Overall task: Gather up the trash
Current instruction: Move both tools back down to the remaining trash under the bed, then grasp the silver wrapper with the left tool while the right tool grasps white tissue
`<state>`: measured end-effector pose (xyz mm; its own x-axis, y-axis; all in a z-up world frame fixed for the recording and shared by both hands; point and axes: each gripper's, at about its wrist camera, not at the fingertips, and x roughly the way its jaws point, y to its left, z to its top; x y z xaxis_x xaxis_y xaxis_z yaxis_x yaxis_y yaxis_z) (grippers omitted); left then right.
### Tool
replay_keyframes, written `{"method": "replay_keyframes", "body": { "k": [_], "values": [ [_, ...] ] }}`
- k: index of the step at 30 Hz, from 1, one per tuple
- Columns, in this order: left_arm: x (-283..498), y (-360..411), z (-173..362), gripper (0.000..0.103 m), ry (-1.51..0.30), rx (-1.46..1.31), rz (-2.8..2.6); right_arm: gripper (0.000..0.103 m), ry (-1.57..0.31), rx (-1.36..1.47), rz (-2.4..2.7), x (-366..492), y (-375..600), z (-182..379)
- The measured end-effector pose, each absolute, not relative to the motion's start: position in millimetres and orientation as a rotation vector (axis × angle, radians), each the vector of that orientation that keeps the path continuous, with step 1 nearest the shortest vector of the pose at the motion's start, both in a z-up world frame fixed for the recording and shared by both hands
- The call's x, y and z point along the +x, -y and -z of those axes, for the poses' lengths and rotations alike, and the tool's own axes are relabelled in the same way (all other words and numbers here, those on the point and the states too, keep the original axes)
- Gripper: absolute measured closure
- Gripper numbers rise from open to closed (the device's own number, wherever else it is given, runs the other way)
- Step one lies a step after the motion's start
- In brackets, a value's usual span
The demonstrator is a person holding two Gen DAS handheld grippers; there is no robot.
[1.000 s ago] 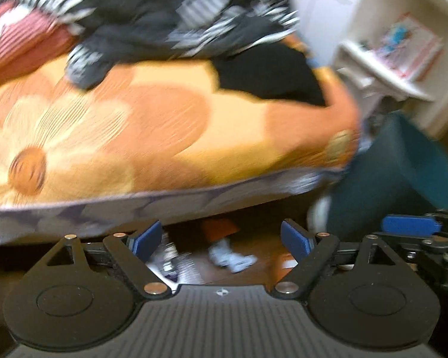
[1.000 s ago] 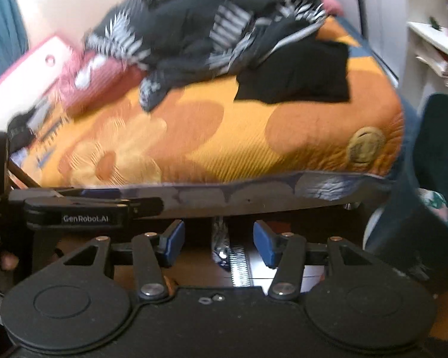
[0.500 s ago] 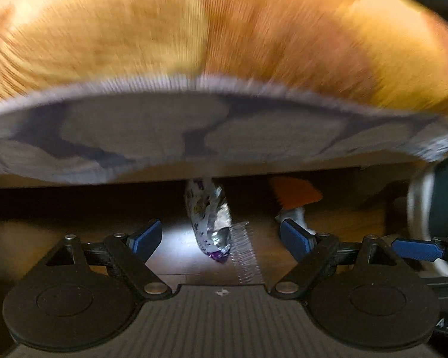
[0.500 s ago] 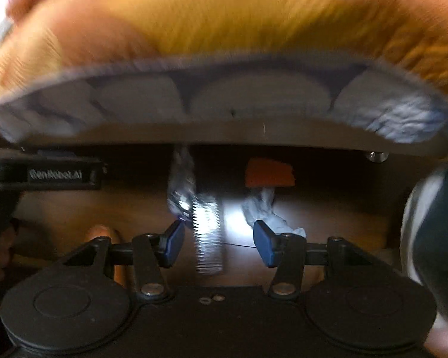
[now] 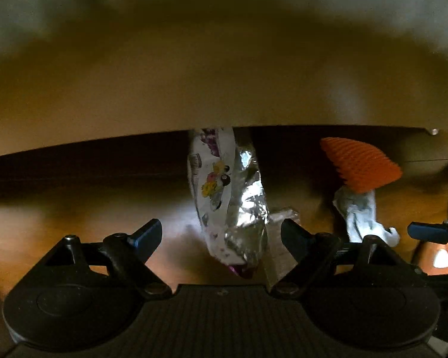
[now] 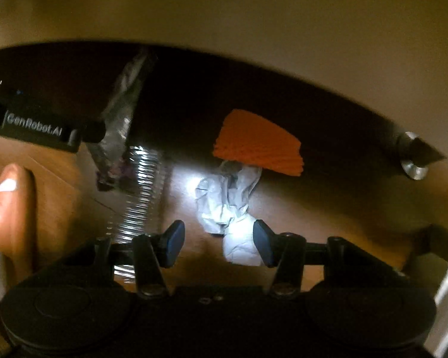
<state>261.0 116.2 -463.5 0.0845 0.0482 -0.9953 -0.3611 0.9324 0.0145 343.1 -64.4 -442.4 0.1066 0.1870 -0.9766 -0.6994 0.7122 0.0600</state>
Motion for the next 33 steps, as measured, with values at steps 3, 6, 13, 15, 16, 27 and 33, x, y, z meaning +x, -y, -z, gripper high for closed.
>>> {"method": "replay_keyframes", "body": {
  "k": [3,6,13,15,16,27,33],
  "values": [
    [267,-118,485,0.016,-1.470,-0.268,-0.321,0.052,-1.320,-0.504,-0.694,347,65,462],
    [271,-122,503,0.016,-1.482,-0.283,-0.331,0.052,-1.320,-0.521,-0.690,350,64,478],
    [271,-125,528,0.017,-1.502,-0.298,-0.333,0.054,-1.310,-0.575,-0.727,354,58,503],
    [267,-124,529,0.036,-1.498,-0.270,-0.331,0.055,-1.316,-0.598,-0.740,353,56,508],
    [266,-125,530,0.042,-1.503,-0.269,-0.329,0.056,-1.315,-0.602,-0.746,352,55,510],
    [250,-143,515,0.096,-1.553,-0.338,-0.383,0.077,-1.340,-0.570,-0.703,333,61,489],
    [240,-144,474,0.096,-1.582,-0.380,-0.421,0.077,-1.352,-0.465,-0.645,319,71,440]
  ]
}}
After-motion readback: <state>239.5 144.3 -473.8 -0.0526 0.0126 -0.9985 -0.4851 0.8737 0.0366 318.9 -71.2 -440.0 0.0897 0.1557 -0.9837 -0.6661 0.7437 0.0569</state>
